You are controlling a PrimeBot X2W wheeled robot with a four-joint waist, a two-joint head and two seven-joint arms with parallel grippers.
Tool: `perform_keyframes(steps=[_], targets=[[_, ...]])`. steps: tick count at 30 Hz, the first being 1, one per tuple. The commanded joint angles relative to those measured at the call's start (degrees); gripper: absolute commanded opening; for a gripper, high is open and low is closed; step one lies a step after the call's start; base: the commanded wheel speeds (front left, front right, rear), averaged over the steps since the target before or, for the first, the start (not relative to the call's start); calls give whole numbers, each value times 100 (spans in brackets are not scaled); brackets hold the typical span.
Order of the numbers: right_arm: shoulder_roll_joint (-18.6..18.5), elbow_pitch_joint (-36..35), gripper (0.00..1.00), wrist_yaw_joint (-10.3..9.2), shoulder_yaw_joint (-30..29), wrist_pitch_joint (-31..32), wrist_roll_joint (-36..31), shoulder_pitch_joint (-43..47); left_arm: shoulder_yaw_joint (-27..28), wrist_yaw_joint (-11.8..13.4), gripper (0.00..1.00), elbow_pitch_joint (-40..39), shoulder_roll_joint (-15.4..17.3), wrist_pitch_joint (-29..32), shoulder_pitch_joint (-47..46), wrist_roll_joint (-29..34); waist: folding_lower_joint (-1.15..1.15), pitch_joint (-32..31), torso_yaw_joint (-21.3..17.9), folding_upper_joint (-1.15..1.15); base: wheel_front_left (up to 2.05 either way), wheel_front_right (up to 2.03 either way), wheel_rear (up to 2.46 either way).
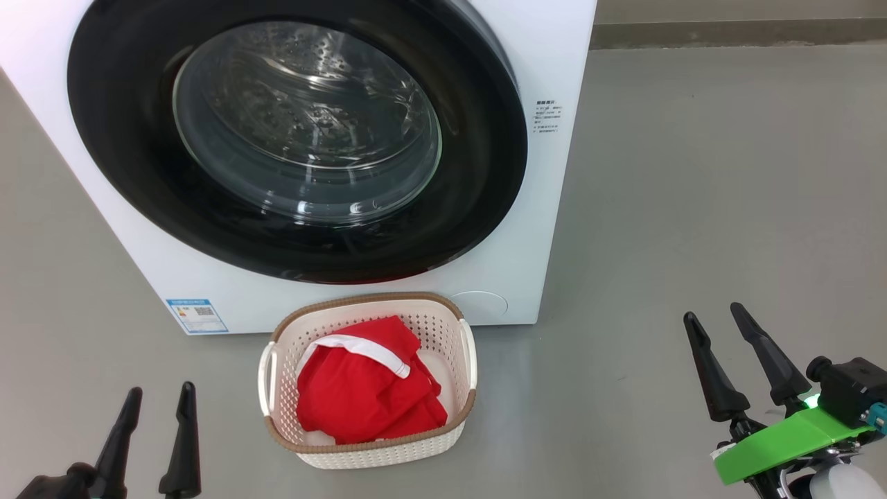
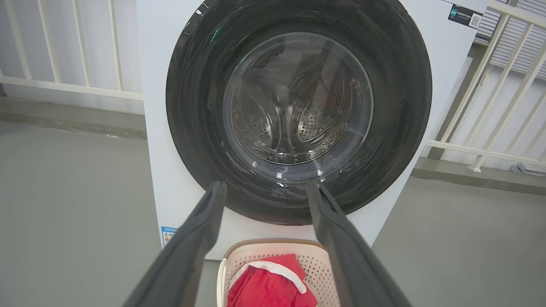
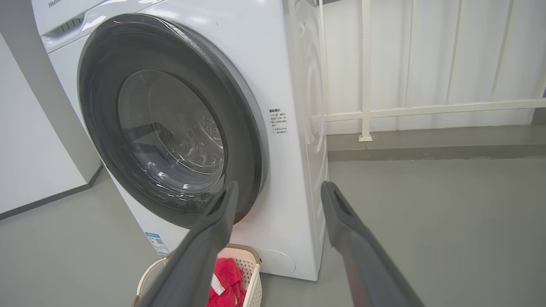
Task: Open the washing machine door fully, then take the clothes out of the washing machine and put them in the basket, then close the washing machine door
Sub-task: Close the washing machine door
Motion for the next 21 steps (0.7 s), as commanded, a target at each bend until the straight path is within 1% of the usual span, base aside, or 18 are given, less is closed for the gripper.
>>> perform_keyframes(steps=[1,21], targets=[[-65,-151,100,-11,78,-27,-65,-31,177,-18,100,-138,135,-54,-101,-31,0,2,0,0,0,0,0],[-57,-130,100,-11,60,-27,-104,-40,145,-18,100,-123,115,-54,-116,-10,0,-1,28,0,0,0,0]])
